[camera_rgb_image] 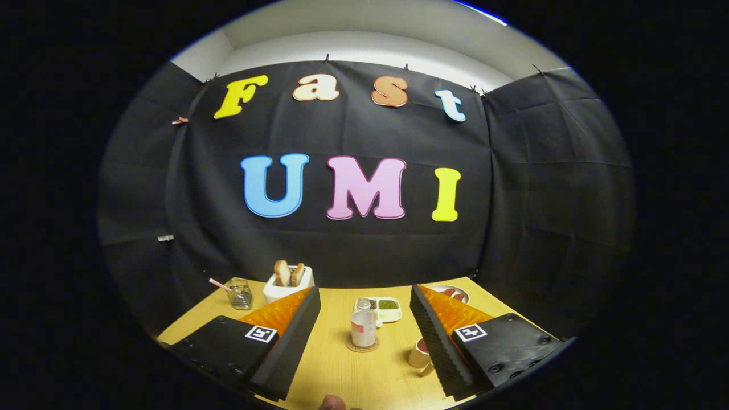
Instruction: Take the bottle from table, then pour the juice into the cup, finally place the bottle on the coaster
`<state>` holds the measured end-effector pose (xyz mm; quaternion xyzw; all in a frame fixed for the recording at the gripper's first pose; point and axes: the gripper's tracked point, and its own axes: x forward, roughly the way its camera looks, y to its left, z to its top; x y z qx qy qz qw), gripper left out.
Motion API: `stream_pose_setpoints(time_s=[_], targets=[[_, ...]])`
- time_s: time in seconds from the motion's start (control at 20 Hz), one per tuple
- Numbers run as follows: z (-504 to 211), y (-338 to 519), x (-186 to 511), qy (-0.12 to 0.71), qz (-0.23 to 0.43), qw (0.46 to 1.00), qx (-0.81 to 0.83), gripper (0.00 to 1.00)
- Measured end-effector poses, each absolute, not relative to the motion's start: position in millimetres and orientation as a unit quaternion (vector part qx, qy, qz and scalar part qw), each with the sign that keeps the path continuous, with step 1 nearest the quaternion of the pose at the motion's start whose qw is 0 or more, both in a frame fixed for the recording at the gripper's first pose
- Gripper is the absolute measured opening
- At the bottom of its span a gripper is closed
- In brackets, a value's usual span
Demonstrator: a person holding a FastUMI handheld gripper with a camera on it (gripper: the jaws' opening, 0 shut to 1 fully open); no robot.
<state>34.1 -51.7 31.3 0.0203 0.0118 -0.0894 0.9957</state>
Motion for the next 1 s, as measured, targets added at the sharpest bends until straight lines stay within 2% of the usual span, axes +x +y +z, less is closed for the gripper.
stream_pose_setpoints(time_s=[0.2,0.45,1.0], targets=[[42,-12,0,0.004,-0.054,0.998,0.028,0.97],[20,19,-31,0.031,-0.055,0.998,0.003,0.97],[15,55,-43,0.028,-0.040,0.999,-0.010,0.97]])
